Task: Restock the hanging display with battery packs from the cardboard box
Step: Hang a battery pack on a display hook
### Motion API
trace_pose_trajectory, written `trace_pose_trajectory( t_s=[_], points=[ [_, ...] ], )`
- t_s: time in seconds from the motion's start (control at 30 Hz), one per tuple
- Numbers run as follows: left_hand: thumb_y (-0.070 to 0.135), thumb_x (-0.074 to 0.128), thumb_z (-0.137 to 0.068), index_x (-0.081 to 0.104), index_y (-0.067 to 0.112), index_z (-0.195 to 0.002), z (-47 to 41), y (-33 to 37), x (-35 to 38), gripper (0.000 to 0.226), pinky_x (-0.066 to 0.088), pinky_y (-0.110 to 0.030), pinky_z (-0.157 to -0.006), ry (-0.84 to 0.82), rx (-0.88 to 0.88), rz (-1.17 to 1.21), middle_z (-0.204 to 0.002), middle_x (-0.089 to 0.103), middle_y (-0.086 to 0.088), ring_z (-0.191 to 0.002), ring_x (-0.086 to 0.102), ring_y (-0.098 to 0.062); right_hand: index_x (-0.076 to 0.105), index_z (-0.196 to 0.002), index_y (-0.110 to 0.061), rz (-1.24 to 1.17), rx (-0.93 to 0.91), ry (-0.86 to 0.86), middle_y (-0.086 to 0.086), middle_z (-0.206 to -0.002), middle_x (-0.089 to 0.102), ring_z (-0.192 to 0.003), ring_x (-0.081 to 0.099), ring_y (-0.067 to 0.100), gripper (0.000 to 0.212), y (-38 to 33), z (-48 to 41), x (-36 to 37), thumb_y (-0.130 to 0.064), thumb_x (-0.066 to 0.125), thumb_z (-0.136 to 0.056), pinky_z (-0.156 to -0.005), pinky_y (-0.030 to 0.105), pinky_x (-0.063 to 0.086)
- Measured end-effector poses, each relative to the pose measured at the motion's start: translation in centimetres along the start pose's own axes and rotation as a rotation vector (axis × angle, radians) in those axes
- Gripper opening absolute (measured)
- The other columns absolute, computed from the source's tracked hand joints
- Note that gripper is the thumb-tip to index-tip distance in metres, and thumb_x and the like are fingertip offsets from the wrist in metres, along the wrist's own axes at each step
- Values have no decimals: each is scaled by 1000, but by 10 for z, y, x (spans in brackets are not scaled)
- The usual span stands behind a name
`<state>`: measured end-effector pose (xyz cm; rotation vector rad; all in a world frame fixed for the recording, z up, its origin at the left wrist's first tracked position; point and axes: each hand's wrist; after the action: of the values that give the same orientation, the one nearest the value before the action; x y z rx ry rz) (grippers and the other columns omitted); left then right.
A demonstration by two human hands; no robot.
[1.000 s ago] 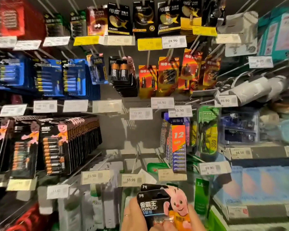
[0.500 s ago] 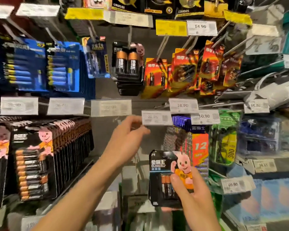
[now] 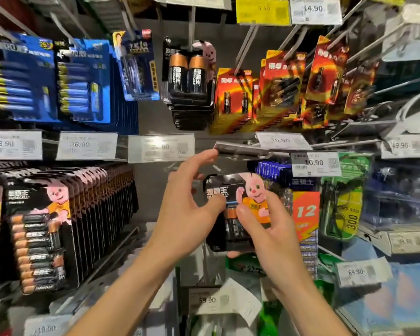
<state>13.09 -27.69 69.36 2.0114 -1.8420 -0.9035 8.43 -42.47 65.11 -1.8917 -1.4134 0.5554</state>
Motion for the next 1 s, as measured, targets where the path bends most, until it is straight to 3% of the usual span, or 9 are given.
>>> trace_pose_trajectory(
  t_s=[0.1,0.2,0.27,0.4,0.53,0.67,0.83,0.9,1.0],
  points=[
    [3,70,-88,49,39,-141,2,0,9,67,36,-7,-103,45,29,14,-135,54,27,-130,45,10,65,-115,-29,-36,-1,-15,-7,-99,73,-91,71,9,21,-2,-5,4,-17,64,-97,-68,27,59],
    [6,70,-90,53,39,-138,5,2,17,60,38,-7,-101,121,21,72,-133,57,31,-128,48,12,65,-114,-26,-94,-7,-6,-1,-99,74,-89,73,16,21,0,-6,5,-13,65,-96,-62,31,60],
    [3,70,-90,57,38,-134,7,0,20,57,43,-18,-106,169,-3,112,-131,60,29,-127,53,6,65,-112,-24,-122,2,3,1,-101,74,-93,73,22,21,3,-6,4,-14,69,-93,-66,42,62],
    [-5,68,-90,70,31,-114,12,-5,20,44,57,-50,-96,275,-145,284,-112,74,5,-109,70,-17,64,-106,-18,-106,-18,8,-9,-95,75,-89,70,4,15,6,-6,-2,-29,60,-97,-70,16,54],
    [-9,64,-91,74,30,-99,16,-7,14,41,63,-47,-77,334,-264,379,-97,76,-1,-95,74,-23,65,-108,-20,-155,110,18,0,-99,77,-91,75,18,23,12,-12,-2,-32,45,-107,-67,35,60],
    [-12,58,-87,73,28,-90,15,-4,0,42,58,-36,-68,325,-221,281,-85,73,-1,-77,72,-18,65,-111,-27,-77,102,33,-15,-101,74,-87,74,8,21,11,-20,-6,-27,45,-107,-51,48,61],
    [15,46,-69,75,22,-93,6,10,2,38,43,-40,-64,100,-210,142,-85,63,-37,-66,58,-48,67,-106,-29,-43,116,102,-6,-103,73,-83,75,16,23,20,-22,-20,-37,47,-106,-46,39,59],
    [12,41,-74,73,11,-93,0,17,0,37,46,-35,-50,65,-284,218,-65,56,-34,-49,50,-44,68,-102,-33,6,121,107,2,-95,69,-81,72,24,22,24,-19,-22,-40,47,-105,-46,37,59],
    [3,33,-74,69,3,-93,-2,14,-11,41,27,-16,-34,-30,-480,423,-50,44,-4,-32,32,-12,63,-97,-31,169,28,138,10,-88,57,-70,60,32,21,30,-11,-23,-32,45,-106,-44,36,58]
  ],
)
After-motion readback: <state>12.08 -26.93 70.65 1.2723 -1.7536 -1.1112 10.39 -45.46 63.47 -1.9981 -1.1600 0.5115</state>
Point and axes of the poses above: each hand's wrist, its own z-axis away from the middle knuckle, its own x-axis out of the palm, y = z × x
